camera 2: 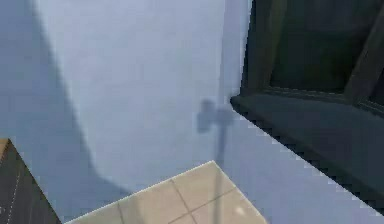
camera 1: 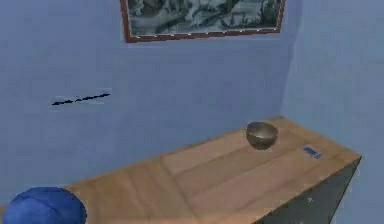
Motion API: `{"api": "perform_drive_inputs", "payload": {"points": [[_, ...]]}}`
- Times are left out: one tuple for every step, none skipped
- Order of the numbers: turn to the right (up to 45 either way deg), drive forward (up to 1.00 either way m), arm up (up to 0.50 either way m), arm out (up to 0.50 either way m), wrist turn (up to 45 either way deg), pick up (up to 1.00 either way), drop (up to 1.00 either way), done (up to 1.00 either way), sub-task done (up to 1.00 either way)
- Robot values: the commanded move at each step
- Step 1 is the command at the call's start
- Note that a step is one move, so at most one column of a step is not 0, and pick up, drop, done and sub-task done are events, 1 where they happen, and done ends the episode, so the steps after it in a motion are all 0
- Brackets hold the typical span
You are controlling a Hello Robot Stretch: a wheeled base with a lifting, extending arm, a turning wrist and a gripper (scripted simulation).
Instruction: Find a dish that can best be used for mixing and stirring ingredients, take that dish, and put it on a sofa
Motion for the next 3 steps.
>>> {"api": "perform_drive_inputs", "payload": {"points": [[-45.0, 0.00, 0.00, 0.00, 0.0, 0.00, 0.00, 0.00, 0.00], [-21.0, 0.00, 0.00, 0.00, 0.0, 0.00, 0.00, 0.00, 0.00], [45.0, 0.00, 0.00, 0.00, 0.0, 0.00, 0.00, 0.00, 0.00]]}}
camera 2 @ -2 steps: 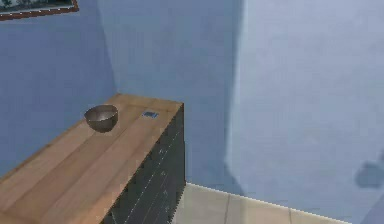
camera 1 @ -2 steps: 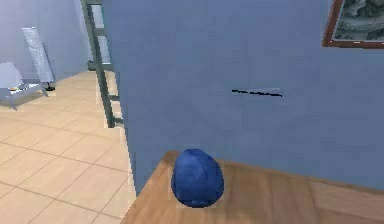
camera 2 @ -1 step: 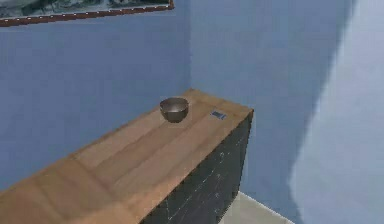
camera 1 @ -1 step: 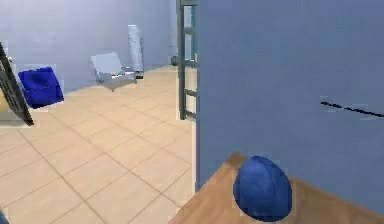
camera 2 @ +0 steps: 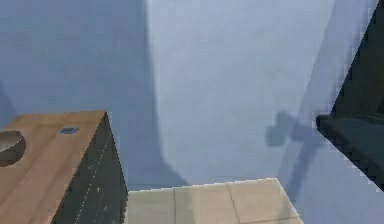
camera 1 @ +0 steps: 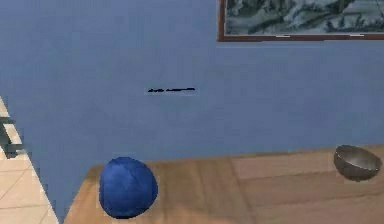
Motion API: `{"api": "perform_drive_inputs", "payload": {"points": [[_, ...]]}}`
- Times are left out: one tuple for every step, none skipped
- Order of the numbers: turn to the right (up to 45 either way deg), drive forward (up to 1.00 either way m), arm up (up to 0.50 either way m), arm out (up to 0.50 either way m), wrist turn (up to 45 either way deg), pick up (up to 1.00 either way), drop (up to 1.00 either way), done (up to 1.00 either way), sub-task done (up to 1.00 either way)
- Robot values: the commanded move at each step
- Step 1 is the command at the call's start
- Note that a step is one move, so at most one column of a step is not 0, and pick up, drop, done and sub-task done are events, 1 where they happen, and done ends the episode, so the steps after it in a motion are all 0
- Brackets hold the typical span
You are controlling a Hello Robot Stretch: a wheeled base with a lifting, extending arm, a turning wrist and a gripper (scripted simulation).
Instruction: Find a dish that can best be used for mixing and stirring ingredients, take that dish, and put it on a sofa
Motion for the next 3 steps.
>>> {"api": "perform_drive_inputs", "payload": {"points": [[45.0, 0.00, 0.00, 0.00, 0.0, 0.00, 0.00, 0.00, 0.00], [33.0, 0.00, 0.00, 0.00, 0.0, 0.00, 0.00, 0.00, 0.00], [0.0, 0.65, 0.00, 0.00, 0.0, 0.00, 0.00, 0.00, 0.00]]}}
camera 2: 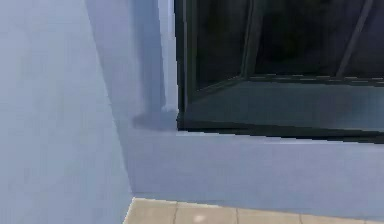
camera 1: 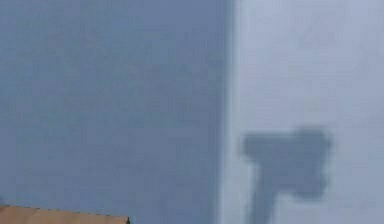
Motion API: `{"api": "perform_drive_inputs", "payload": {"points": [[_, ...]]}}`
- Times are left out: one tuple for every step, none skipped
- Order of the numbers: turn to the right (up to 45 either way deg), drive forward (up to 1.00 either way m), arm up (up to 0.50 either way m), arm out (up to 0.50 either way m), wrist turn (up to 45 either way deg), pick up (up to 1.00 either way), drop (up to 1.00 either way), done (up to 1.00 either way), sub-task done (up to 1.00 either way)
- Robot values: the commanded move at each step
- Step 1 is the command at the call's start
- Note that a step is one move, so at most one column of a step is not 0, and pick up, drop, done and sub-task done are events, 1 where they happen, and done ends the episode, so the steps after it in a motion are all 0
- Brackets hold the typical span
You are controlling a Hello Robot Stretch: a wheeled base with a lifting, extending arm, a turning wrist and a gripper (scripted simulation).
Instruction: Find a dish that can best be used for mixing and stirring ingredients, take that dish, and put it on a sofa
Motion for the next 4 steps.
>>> {"api": "perform_drive_inputs", "payload": {"points": [[-45.0, 0.00, 0.00, 0.00, 0.0, 0.00, 0.00, 0.00, 0.00], [-45.0, 0.00, 0.00, 0.00, 0.0, 0.00, 0.00, 0.00, 0.00], [-45.0, 0.00, 0.00, 0.00, 0.0, 0.00, 0.00, 0.00, 0.00], [-24.0, 0.00, 0.00, 0.00, 0.0, 0.00, 0.00, 0.00, 0.00]]}}
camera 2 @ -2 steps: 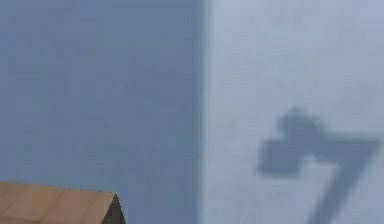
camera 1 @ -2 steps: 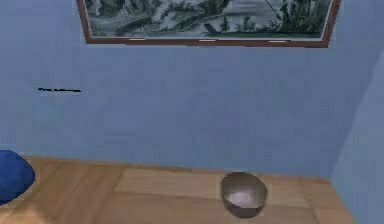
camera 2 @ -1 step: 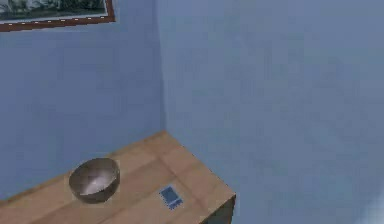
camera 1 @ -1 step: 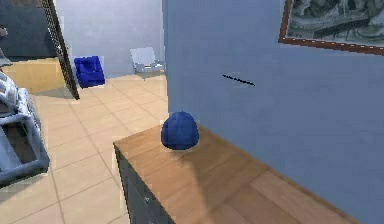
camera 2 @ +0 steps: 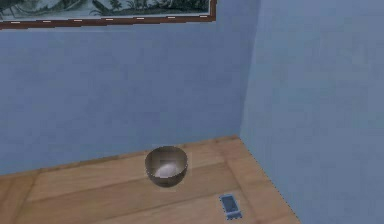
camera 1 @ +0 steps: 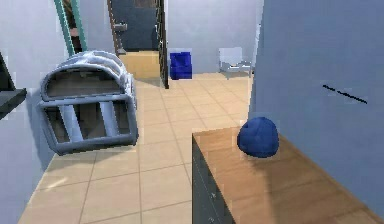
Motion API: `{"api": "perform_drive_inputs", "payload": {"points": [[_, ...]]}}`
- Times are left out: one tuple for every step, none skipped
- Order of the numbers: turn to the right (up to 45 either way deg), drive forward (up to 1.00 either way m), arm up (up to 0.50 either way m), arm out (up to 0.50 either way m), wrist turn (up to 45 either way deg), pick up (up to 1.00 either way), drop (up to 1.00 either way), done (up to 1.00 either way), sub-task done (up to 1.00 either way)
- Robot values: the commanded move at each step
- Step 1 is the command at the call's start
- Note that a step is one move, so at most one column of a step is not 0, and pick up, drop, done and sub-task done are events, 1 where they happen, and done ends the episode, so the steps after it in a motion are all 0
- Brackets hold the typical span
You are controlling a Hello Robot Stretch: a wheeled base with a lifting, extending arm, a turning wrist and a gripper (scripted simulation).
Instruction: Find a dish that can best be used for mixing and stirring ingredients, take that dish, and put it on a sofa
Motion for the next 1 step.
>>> {"api": "perform_drive_inputs", "payload": {"points": [[0.0, 0.00, 0.50, 0.00, 0.0, 0.00, 0.00, 0.00, 0.00]]}}
